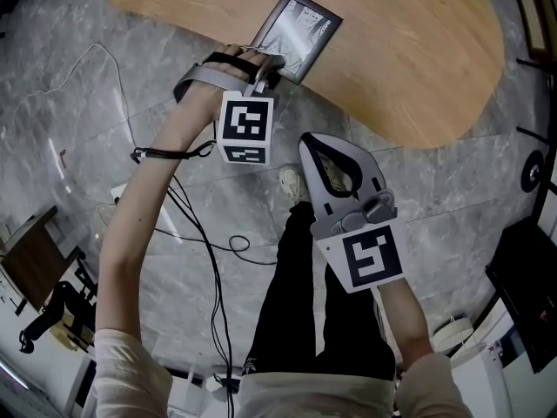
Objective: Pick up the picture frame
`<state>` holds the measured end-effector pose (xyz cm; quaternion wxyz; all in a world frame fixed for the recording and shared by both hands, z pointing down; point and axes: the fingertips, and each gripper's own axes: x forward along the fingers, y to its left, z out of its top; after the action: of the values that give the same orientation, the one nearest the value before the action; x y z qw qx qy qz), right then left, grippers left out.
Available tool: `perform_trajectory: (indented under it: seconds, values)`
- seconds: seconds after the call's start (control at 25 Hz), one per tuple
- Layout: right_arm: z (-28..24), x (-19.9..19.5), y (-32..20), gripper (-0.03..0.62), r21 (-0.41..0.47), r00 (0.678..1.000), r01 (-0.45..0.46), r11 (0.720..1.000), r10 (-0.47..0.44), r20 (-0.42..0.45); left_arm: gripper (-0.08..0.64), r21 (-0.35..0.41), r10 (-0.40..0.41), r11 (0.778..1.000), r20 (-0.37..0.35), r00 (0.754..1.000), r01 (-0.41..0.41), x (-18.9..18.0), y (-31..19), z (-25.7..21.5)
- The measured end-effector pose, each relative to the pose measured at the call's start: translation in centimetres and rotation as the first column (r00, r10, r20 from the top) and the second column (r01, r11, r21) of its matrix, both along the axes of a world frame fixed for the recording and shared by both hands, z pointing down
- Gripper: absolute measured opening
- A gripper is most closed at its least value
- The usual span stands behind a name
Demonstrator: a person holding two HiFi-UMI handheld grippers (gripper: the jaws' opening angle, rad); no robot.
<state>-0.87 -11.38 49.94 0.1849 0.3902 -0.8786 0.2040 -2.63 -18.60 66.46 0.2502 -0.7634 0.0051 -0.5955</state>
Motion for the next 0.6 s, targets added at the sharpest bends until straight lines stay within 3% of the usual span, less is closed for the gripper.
perform_trajectory:
  seconds: [0.6]
  values:
    - [0.02,-0.34,0.41,0.005,-0.005,1.000,-0.022,1.000,0.022,0.022,0.089,0.072,-0.040,0.997,0.000,0.999,0.040,-0.03,-0.40,-0.03]
